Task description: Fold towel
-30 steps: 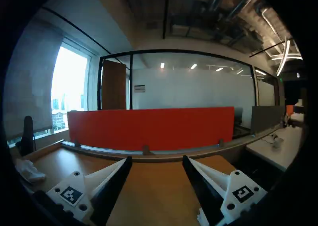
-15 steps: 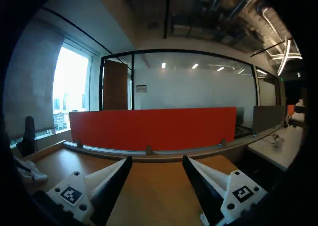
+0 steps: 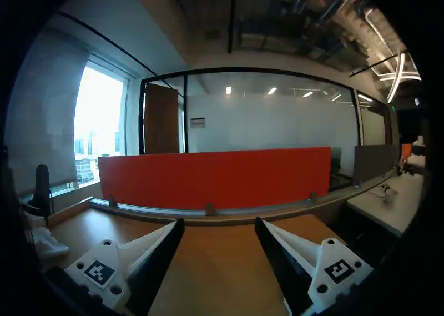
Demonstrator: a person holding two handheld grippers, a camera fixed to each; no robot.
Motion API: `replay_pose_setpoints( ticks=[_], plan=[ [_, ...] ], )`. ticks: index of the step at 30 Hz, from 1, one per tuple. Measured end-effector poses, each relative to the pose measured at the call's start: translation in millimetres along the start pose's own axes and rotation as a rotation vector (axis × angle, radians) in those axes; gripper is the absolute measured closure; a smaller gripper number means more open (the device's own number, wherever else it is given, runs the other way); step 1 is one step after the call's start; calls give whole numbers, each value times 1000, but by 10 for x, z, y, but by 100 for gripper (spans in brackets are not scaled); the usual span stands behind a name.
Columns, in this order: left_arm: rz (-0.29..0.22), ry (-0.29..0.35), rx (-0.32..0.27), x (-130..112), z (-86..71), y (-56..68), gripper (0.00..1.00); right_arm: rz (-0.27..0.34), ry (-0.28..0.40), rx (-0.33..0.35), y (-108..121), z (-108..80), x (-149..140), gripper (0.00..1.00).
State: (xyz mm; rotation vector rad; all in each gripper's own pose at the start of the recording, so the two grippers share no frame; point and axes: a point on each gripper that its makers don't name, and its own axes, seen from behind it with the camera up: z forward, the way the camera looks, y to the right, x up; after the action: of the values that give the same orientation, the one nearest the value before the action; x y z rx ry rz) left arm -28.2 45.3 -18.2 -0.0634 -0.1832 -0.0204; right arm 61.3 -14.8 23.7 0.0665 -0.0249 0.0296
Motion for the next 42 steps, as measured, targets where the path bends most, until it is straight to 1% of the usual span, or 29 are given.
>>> replay_pose_setpoints(
  ticks=[3,6,15,20,26,30,33,38,42],
  plan=[
    [-9,51,20,176,33,-58,4,1,-2,0,-3,-10,2,2],
    [-14,88,31,303,60,-90,4,0,-4,2,-21,-19,12,2],
    [-21,161,50,529,80,-155,4,-5,-13,9,-90,-32,0,2],
    [-26,170,51,536,73,-151,4,-3,-16,2,-90,-41,-5,2],
    [-8,177,48,532,73,-143,4,0,-20,0,-103,-84,54,2],
    [-4,200,44,536,88,-128,4,-10,-15,-5,-109,-121,133,2],
    [-10,218,40,487,111,-126,4,-15,-10,-12,-111,-148,151,2],
    [-17,228,52,333,168,-186,4,-3,-15,-16,-147,-199,155,2],
    [-11,241,61,240,213,-248,4,11,-4,-19,-185,-218,165,2]
  ],
)
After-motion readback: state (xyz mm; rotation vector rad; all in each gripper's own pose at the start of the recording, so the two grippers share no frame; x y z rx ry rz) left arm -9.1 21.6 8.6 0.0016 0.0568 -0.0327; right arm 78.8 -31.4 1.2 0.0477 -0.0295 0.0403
